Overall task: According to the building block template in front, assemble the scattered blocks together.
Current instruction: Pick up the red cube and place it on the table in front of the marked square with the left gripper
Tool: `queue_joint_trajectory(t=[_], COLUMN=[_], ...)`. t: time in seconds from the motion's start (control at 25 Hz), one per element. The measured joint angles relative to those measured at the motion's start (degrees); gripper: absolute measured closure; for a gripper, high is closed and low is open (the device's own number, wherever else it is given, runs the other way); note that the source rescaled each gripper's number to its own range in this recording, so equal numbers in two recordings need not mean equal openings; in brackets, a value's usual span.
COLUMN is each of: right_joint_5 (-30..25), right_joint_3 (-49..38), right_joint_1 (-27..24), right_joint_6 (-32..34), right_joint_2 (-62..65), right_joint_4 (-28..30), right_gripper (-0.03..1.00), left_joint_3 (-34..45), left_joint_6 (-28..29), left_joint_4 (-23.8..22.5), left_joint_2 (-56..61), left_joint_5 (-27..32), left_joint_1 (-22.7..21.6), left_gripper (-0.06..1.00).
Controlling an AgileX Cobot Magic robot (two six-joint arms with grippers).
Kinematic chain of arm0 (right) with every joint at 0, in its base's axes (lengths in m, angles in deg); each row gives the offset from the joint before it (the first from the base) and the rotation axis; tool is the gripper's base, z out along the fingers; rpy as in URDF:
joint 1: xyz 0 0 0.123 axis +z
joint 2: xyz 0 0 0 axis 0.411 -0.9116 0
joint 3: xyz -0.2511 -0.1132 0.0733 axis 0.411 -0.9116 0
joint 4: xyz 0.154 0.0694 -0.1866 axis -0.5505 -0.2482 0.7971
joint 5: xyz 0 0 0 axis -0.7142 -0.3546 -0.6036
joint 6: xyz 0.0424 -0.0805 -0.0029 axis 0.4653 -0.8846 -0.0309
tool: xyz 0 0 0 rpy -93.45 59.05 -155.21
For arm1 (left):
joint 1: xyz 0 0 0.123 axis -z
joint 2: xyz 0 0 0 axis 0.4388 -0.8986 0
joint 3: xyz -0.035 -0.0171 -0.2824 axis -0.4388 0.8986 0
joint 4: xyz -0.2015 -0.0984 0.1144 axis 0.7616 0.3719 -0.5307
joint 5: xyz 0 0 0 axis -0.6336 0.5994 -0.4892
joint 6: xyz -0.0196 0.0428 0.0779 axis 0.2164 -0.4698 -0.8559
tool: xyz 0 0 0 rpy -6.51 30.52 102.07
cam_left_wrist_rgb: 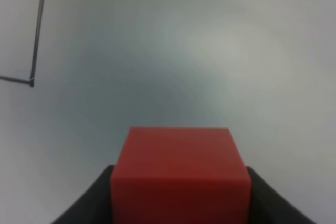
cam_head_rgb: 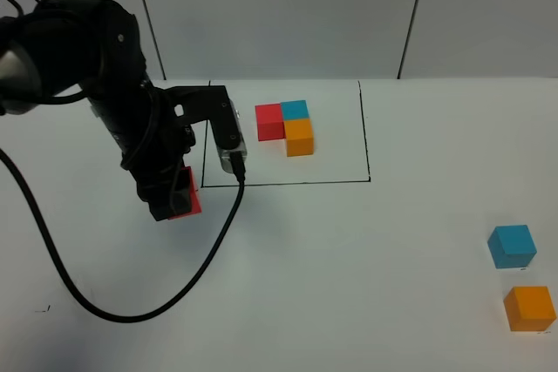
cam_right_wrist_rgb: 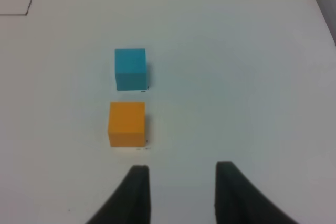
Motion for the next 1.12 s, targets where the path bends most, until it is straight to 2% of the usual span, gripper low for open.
queue_joint_trajectory(t=[0.44, 0.72, 1.12], right_joint_5=[0.0, 0.0, 0.0], right_joint_3=[0.0, 0.0, 0.0], right_joint_1=[0.0, 0.0, 0.0], right_joint_6=[0.0, 0.0, 0.0], right_joint_2=[0.0, 0.0, 0.0], right_joint_4=[0.0, 0.0, 0.0], right_gripper=[0.97, 0.97, 0.97], left_joint_3=[-1.17, -1.17, -1.17], left_joint_6=[0.05, -0.93, -2.57], left_joint_4=[-6.91, -3.13, -2.87], left_joint_2=[-5.1, -5.77, -7.79], left_joint_5=[-0.03, -4.71, -7.6], left_joint_1=[6.59, 7.14, 9.08], left_gripper=[0.94, 0.94, 0.94])
